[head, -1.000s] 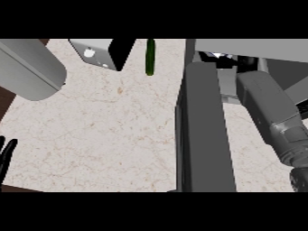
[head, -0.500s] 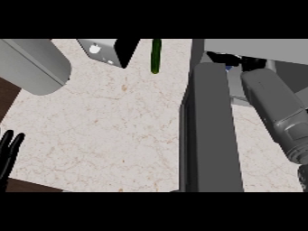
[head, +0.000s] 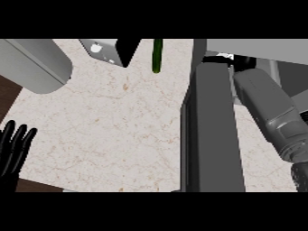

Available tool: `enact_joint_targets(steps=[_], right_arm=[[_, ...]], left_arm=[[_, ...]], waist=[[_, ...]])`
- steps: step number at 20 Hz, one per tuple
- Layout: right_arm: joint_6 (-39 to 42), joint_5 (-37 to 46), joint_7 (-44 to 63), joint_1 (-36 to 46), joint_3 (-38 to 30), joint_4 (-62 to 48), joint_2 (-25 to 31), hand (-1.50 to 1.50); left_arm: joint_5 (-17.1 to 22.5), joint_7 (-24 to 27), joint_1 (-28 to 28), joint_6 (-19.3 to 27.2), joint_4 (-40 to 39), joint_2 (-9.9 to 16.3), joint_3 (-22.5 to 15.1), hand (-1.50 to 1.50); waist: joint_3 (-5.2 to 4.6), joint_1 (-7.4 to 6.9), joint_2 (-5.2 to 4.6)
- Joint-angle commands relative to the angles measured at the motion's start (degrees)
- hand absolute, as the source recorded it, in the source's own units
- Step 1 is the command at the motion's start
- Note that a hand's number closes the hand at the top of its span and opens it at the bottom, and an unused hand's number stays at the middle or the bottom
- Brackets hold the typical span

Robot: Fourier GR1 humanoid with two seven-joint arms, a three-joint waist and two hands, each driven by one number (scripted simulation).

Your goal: Pick up the milk, place it into the microwave and close the microwave

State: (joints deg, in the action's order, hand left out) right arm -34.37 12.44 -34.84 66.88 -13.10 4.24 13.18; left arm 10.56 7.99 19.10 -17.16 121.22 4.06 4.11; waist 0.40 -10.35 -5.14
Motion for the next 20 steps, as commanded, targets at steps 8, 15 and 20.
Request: enact_joint_targets(steps=[8,15,20], right_arm=[[5.65,-2.07,-0.78,-0.82,-2.35,-0.17,-1.92,-1.50],[6.78,-2.19,-1.36,-2.28,-2.72,-0.29,0.13,-1.50],[10.40,-2.64,-3.68,-4.28,-3.24,0.12,1.58,-1.50]], left_arm=[[-3.95,0.35,-1.32,1.20,-1.64,-1.65,-3.20,-1.50],[-6.32,-0.74,-2.19,2.21,-0.14,-3.23,-6.81,-1.50],[-7.45,-0.02,-1.63,1.86,-0.92,-3.10,-7.54,-1.50]], waist=[[-0.05,1.07,0.82],[-0.01,1.64,1.01],[-0.01,2.06,1.21]])
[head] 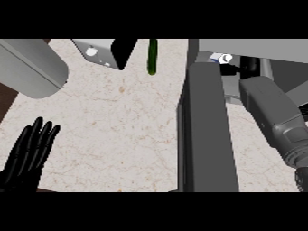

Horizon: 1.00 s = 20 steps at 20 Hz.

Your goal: Pick up the milk, place it into the microwave and close the microwave

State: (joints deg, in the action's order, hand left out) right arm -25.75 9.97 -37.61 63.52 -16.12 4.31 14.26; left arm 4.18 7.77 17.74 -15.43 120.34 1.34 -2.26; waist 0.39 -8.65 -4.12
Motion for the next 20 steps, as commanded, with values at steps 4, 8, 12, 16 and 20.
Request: enact_joint_targets(steps=[4,8,12,16,20], right_arm=[[6.53,-0.47,-2.63,-2.67,-0.47,0.00,0.57,-1.50],[8.16,-1.61,-4.03,-3.88,-1.67,0.50,0.87,-1.50],[7.70,-2.54,-7.86,-7.63,-2.67,0.87,-1.26,-1.50],[11.83,-2.64,-8.39,-8.20,-2.72,0.91,-0.87,-1.50],[15.86,-2.69,-9.72,-9.36,-2.55,1.17,-2.58,-1.50]], left_arm=[[-1.93,0.04,-0.59,1.33,-0.13,-1.30,-2.52,-1.50],[-2.04,0.27,0.56,0.77,-0.81,-0.67,-2.29,-1.50],[-2.70,0.28,0.86,1.94,-0.12,-1.33,-3.98,-1.50],[-4.19,1.17,0.36,1.24,-3.92,-1.19,-5.08,-1.50],[-4.13,0.27,-0.39,1.27,-5.01,-1.33,-7.44,-1.50]], waist=[[-0.03,1.44,0.78],[-0.06,1.58,1.01],[-0.06,2.49,1.46],[-0.12,3.60,1.77],[-0.18,4.62,2.41]])
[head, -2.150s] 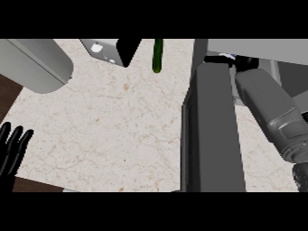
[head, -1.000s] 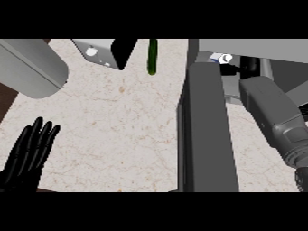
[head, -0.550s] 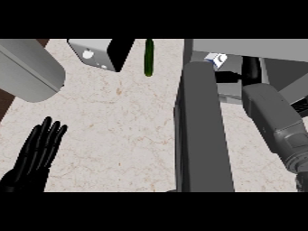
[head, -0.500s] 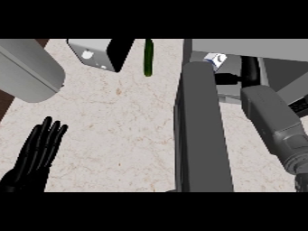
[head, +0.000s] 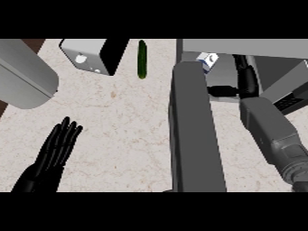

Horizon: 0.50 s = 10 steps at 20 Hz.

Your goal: Pick up the milk, place it into the microwave and close the microwave

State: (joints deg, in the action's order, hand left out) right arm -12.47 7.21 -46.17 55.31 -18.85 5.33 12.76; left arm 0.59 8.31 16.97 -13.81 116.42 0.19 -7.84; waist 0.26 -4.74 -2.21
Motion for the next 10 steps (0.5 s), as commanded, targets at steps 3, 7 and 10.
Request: enact_joint_targets(steps=[3,7,10], right_arm=[[5.41,-1.30,-4.00,-3.51,-0.91,0.71,-3.55,-1.50],[9.33,-1.98,-6.26,-6.67,-1.24,1.40,-3.24,-1.50],[10.20,-2.00,-8.23,-8.76,-0.94,2.33,-4.07,-1.50]], left_arm=[[0.43,1.41,-1.48,-2.22,-3.80,0.68,-1.10,-1.50],[-2.72,2.01,-5.18,-3.56,-8.51,1.61,-3.20,-1.50],[-2.96,0.81,-5.10,-5.88,-9.42,3.01,-4.96,1.50]], waist=[[-0.10,1.58,0.80],[-0.15,3.07,1.33],[-0.16,3.32,1.55]])
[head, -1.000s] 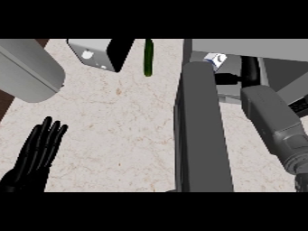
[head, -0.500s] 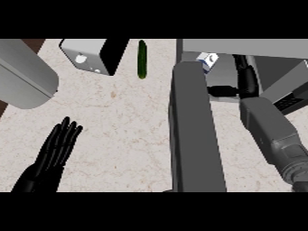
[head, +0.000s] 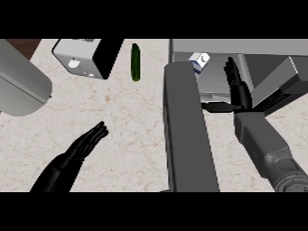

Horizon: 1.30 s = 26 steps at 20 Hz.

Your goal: Pick up the milk, place it into the microwave and close the microwave

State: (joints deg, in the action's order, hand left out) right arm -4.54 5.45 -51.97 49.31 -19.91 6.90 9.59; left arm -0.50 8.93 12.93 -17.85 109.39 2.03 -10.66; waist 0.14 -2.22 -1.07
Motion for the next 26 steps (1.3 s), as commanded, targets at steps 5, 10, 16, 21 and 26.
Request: enact_joint_targets(steps=[5,10,16,21,26], right_arm=[[3.56,0.24,-5.85,-8.81,1.99,4.50,-1.89,-1.50],[7.55,-0.28,-3.99,-15.08,4.34,11.66,-2.10,-1.50],[10.11,-0.15,-2.56,-23.06,6.98,20.92,0.07,-1.50],[13.60,-2.16,1.93,-30.86,8.57,34.07,1.15,-1.50],[16.42,-5.00,6.76,-41.12,9.93,50.37,1.39,-1.50]], left_arm=[[-4.32,-3.16,-9.78,-0.98,-6.85,-0.09,-2.57,1.50],[-6.36,-1.00,-11.02,3.05,-14.84,-1.97,-6.63,1.50],[-11.03,-0.27,-14.87,-2.83,-20.56,0.51,-7.89,1.50],[-11.16,-1.80,-21.42,2.02,-29.45,-2.00,-13.68,1.50],[-7.48,1.78,-21.05,7.09,-35.07,-2.02,-22.22,1.50]], waist=[[-0.12,2.57,1.05],[-0.20,3.35,1.44],[-0.25,4.08,1.54],[-0.32,5.22,1.71],[-0.36,5.45,1.69]])
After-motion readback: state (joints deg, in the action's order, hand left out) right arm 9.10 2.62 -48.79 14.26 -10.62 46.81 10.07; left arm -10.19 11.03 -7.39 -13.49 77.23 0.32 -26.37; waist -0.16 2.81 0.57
